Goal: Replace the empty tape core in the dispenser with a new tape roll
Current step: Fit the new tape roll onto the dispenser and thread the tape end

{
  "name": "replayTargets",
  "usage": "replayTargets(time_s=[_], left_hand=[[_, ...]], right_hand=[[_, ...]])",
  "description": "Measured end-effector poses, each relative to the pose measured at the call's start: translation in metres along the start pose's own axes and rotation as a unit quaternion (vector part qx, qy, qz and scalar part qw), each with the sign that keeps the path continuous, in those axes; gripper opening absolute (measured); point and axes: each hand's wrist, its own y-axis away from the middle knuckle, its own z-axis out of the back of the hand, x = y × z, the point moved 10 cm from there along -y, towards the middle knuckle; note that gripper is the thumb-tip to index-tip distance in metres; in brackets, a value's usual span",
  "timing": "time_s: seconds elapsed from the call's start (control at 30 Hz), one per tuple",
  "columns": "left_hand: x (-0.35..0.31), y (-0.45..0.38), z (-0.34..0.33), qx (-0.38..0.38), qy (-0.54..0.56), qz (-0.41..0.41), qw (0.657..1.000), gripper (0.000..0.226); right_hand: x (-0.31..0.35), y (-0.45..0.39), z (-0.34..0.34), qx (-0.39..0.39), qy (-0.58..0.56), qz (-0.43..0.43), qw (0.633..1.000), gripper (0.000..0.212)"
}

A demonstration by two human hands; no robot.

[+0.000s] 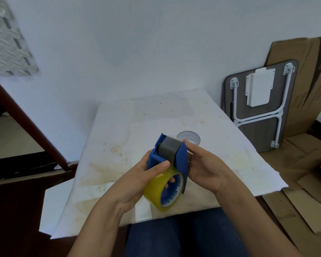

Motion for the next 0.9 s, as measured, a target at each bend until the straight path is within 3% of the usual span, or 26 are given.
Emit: replayTargets(time_s=[0.13, 0.23, 0.3, 0.37, 0.47, 0.57, 0.7, 0.9], left_hand=[[-0.005, 0.002, 0.004, 0.009, -0.001, 0.005, 1.000, 0.050], [-0.007, 0.005, 0.003, 0.038, 0.010, 0.012, 0.999, 0.057], [-0.008, 0.005, 0.001, 0.068, 0.027, 0.012, 0.997, 0.076], [-0.012, 0.005, -0.001, 0.085, 0.045, 0.015, 0.995, 0.080], [-0.018, 0.002, 0.002, 0.048, 0.001, 0.020, 0.999, 0.056], [-0.026, -0.001, 0.009, -0.004, -0.101, 0.006, 0.995, 0.047], [-0.040, -0.003, 0.021, -0.088, -0.275, -0.033, 0.957, 0.029], [-0.059, 0.009, 0.022, -0.140, -0.198, -0.107, 0.964, 0.032]], right_hand=[[-0.001, 0.001, -0.004, 0.010, 0.085, 0.027, 0.996, 0.069], [0.000, 0.005, -0.015, 0.066, 0.137, 0.024, 0.988, 0.075], [-0.004, 0.009, -0.024, 0.108, 0.145, 0.007, 0.984, 0.063], [-0.009, 0.014, -0.028, 0.130, 0.125, -0.009, 0.984, 0.054], [-0.010, 0.018, -0.029, 0.162, 0.113, -0.005, 0.980, 0.060], [-0.013, 0.019, -0.026, 0.166, 0.105, -0.014, 0.980, 0.048], [-0.020, 0.013, -0.014, 0.114, 0.086, -0.019, 0.990, 0.049], [-0.010, 0.008, -0.009, 0.050, 0.082, 0.049, 0.994, 0.057]])
